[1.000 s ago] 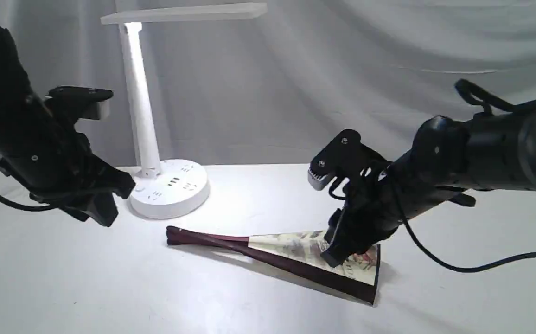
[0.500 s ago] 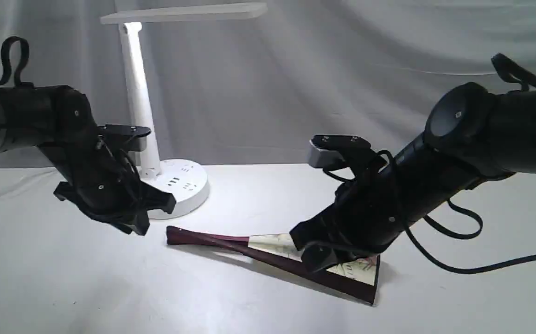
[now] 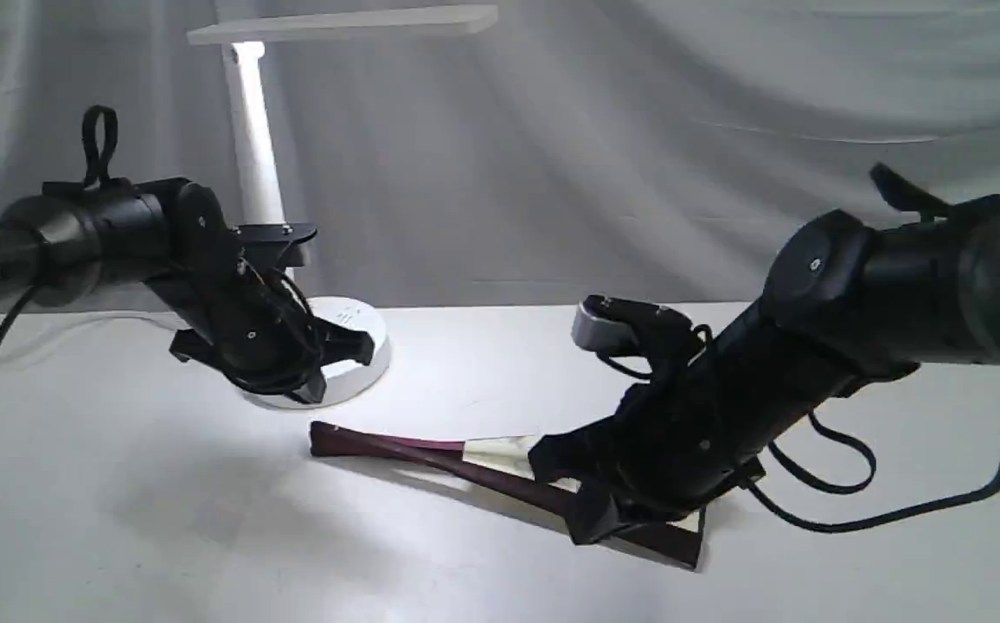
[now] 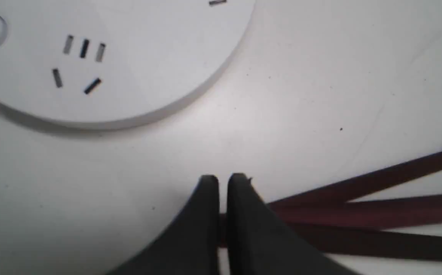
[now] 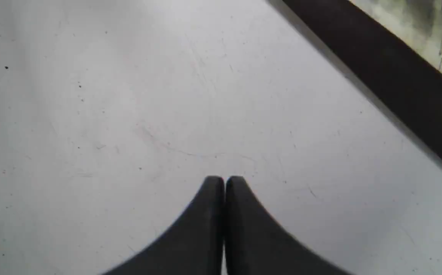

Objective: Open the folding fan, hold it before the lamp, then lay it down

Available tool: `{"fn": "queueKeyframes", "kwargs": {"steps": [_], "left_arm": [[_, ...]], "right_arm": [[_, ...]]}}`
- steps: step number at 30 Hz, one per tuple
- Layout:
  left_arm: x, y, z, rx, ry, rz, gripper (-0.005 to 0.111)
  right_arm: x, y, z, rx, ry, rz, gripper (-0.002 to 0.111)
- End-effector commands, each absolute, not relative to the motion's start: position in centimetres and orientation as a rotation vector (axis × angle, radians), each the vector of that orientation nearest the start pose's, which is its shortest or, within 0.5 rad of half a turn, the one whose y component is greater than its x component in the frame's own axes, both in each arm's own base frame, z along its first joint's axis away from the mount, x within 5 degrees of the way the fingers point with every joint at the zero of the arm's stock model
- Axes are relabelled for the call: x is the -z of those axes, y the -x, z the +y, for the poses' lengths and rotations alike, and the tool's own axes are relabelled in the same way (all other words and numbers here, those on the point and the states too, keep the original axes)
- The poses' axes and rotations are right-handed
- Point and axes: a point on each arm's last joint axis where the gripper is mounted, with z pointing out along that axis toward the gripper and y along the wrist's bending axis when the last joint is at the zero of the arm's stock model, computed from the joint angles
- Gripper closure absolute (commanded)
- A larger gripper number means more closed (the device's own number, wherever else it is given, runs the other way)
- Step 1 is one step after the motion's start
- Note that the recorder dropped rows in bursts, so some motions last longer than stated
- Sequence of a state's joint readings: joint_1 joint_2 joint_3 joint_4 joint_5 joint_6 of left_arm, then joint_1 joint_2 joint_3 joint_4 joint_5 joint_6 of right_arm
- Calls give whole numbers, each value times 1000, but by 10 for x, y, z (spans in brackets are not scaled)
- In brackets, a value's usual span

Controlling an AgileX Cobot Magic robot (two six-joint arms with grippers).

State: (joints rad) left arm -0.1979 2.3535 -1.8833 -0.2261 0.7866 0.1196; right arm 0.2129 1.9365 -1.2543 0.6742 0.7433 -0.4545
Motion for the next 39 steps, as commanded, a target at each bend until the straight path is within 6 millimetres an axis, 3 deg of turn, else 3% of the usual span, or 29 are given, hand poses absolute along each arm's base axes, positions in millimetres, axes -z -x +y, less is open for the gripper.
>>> {"fn": "queueKeyframes", "kwargs": {"steps": [1,8,13,18,27,32,39], "left_arm": [[-139,-495,-117,306,-228,2690,107],[-134,-498,-120,353,-181,2665,107],[-116,-493,-121,371,-187,2748,107],[-113,-488,-121,381,-203,2809,107],[-114,-480,-122,415,-216,2892,107],[-114,-476,-125,482,-230,2923,107],[-114,-469,-129,518,-283,2974,107]], "right_arm": [[-166,-370,118,-679,272,2774,108],[-163,-371,118,-677,262,2779,108],[-163,-371,118,-679,264,2782,108],[-163,-373,117,-668,188,2786,108],[-155,-382,101,-440,70,2783,108],[-134,-396,78,-456,-91,2830,108],[-129,-417,63,-460,-125,2827,108]]}}
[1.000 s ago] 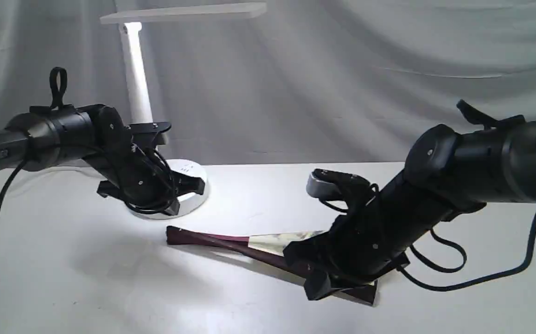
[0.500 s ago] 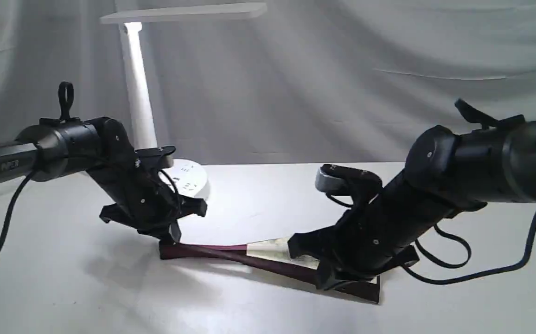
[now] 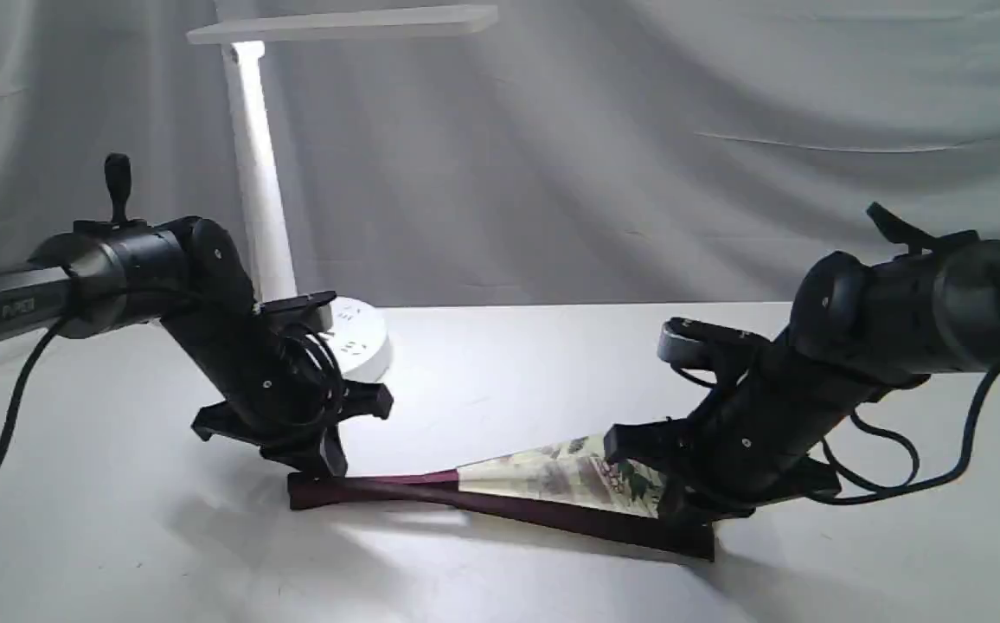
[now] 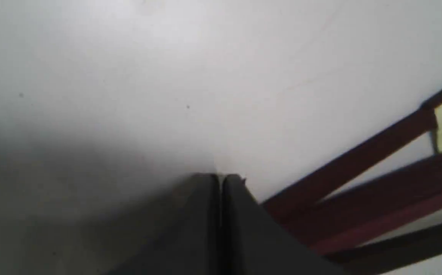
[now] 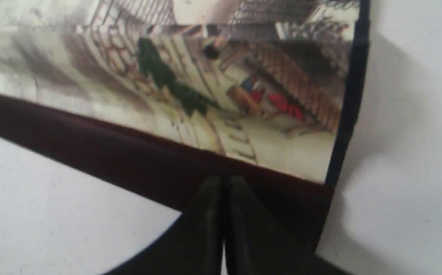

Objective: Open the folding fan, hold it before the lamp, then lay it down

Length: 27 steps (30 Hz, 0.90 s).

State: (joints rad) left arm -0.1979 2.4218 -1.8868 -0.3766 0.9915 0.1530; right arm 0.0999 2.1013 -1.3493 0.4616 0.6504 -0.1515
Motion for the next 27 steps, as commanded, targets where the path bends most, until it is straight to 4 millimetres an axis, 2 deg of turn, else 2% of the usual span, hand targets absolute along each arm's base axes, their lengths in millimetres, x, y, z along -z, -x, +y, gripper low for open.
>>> {"fn": "queueKeyframes", "kwargs": {"steps": [1,11,21,27], "left_arm": [[-114,-469,-129,519,-287,2977,107],[-114,-456,-154,539,-391,3034,107],[-114,-443,-183,545,-499,3047,107],[-114,-435,-203,582,-545,3042,107]], "right_arm": [[-128,-419,63,-456,-124,2819,108],[-109,-445,65,-450,-122,2798,108],[-127,-468,61,-416,-125,2656,108],[-132,-475,38,-421,-219,2620,108]]}}
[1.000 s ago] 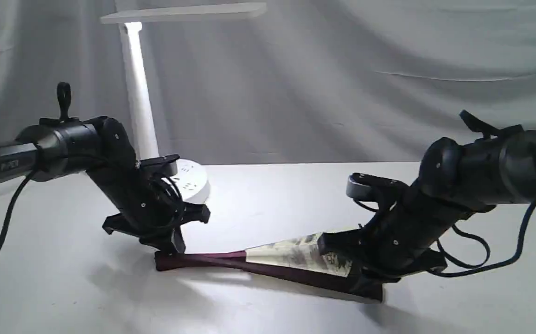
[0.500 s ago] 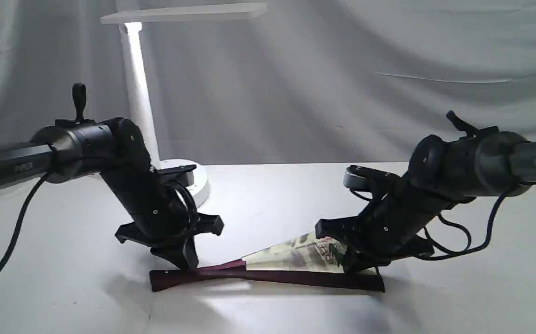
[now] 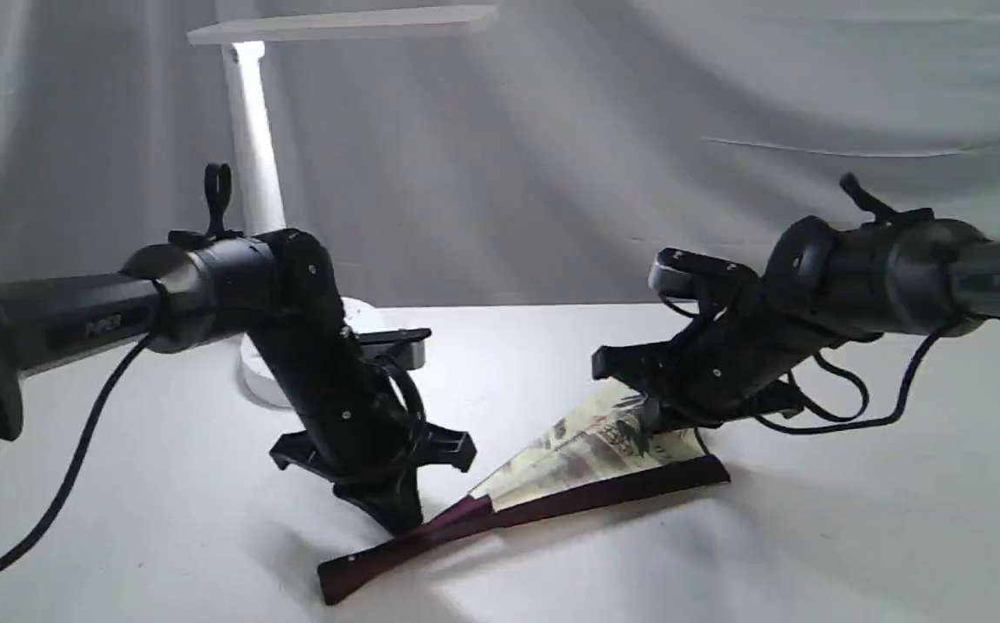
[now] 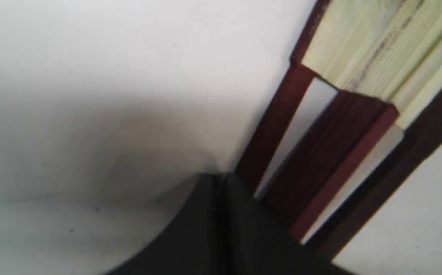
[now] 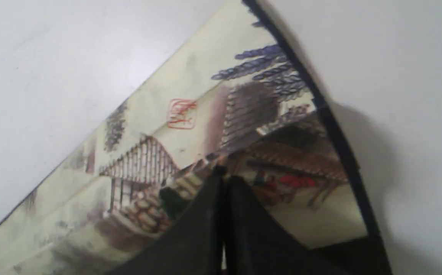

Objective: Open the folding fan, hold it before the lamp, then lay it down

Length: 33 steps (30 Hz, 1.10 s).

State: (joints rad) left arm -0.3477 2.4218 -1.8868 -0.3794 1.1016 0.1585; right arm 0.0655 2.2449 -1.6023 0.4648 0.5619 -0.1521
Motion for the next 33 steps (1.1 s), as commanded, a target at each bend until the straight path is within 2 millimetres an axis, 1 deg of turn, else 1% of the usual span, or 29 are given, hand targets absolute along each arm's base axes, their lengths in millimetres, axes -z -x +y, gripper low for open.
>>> {"fn": "queueKeyframes", "kwargs": {"steps": [1,3,5,7,9,12,15,17,18,21,24,25,27,29,30,33], "left_arm": [[-115,-434,-205,600,-543,3043,107],[-116,-432,-210,643,-528,3039,107],[-116,-432,-211,655,-524,3037,107],[-115,-433,-208,624,-535,3040,107],[-118,-436,-200,600,-524,3042,107],[-124,-443,-181,580,-468,3039,107],[-137,-449,-161,578,-411,3030,106],[-147,-450,-147,566,-395,3039,105],[-152,-449,-140,543,-391,3053,104],[-165,-449,-122,377,-322,3083,102],[-180,-449,-110,181,-282,3064,102],[-184,-449,-109,156,-291,3052,102],[-195,-447,-108,156,-302,3027,102],[-203,-444,-108,159,-334,3009,102],[-207,-442,-108,174,-353,3000,102],[-214,-436,-106,191,-363,2996,102]], "right_arm": [[-132,-474,33,-439,-251,2624,108],[-132,-473,25,-466,-296,2635,108],[-132,-471,22,-501,-312,2655,108],[-135,-467,24,-539,-259,2686,108],[-140,-463,27,-579,-223,2717,108],[-147,-459,35,-696,-243,2728,108],[-154,-456,42,-823,-233,2724,108],[-158,-453,47,-893,-212,2729,106],[-160,-452,52,-912,-197,2739,104],[-159,-447,66,-909,-162,2786,101],[-153,-440,83,-755,-122,2884,102],[-151,-438,91,-713,-105,2910,102],[-152,-433,106,-694,-40,2922,102],[-155,-429,124,-749,-22,2917,102],[-159,-427,134,-812,-23,2901,102],[-165,-425,148,-963,-69,2823,101]]}}
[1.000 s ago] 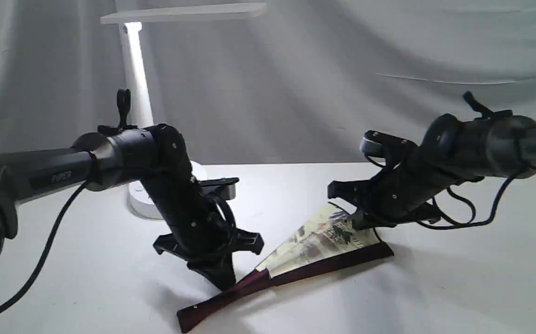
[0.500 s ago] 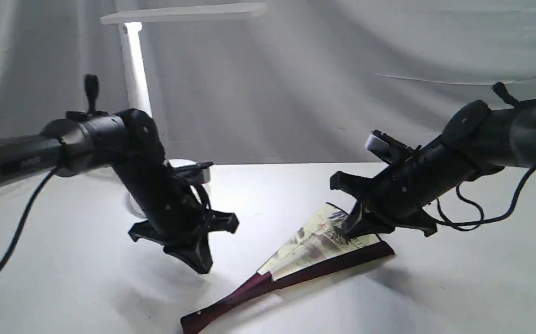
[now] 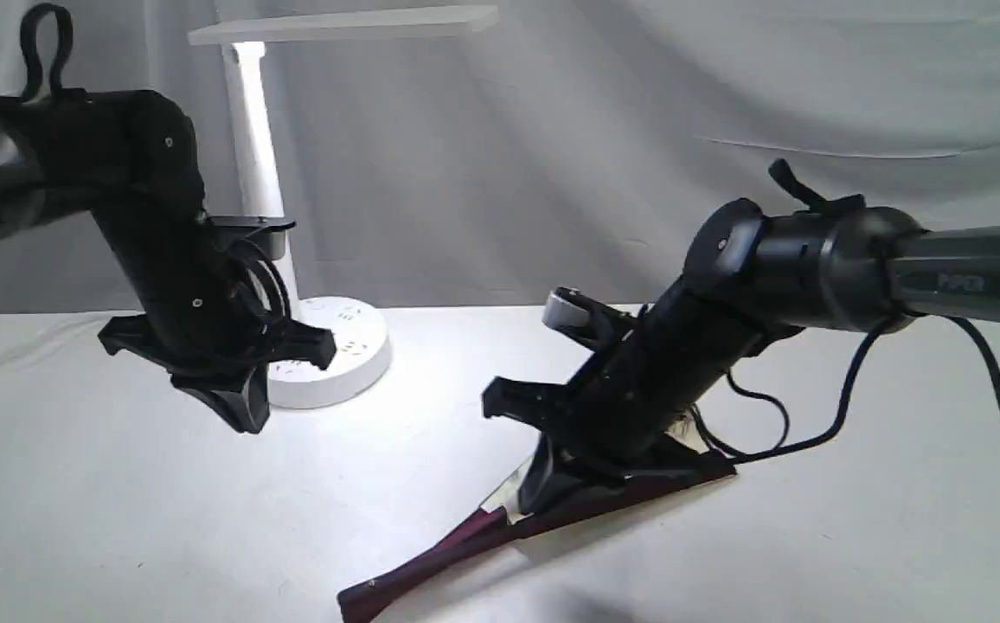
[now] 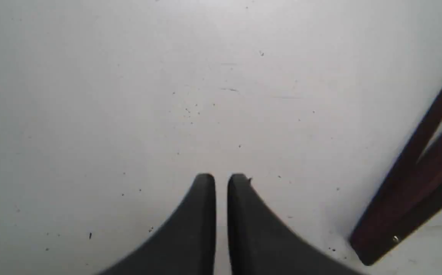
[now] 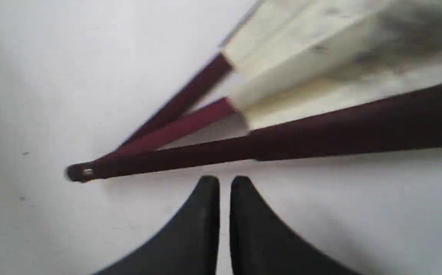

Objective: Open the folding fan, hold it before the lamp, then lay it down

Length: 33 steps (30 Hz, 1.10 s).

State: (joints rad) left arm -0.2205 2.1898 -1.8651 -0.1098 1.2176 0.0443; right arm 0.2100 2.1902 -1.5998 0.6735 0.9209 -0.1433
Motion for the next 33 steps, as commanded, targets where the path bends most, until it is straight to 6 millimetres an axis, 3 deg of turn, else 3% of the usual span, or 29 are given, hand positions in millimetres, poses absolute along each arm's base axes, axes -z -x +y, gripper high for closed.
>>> {"fn": "queueKeyframes", "kwargs": {"steps": [1,3,9,13,16,21,33], "left_arm": [[-216,-433,-103,191,-356,2998,102],[-217,-429,-98,216,-339,3009,102],[-212,-419,-68,314,-216,3059,102],[-209,-413,-58,292,-191,3084,102],[-205,-410,-57,293,-186,3102,102],[-199,-407,-56,292,-181,3113,102],[-198,-410,-58,322,-161,3085,102]], "right_arm": [[-165,-424,150,-1011,-114,2794,99],[-164,-419,151,-1062,-196,2759,97],[-157,-394,142,-985,-285,2746,93],[-149,-392,137,-982,-464,2678,93],[-138,-391,135,-985,-606,2641,86],[-126,-388,130,-996,-854,2555,61],[-124,-388,147,-982,-1060,2420,60]]}}
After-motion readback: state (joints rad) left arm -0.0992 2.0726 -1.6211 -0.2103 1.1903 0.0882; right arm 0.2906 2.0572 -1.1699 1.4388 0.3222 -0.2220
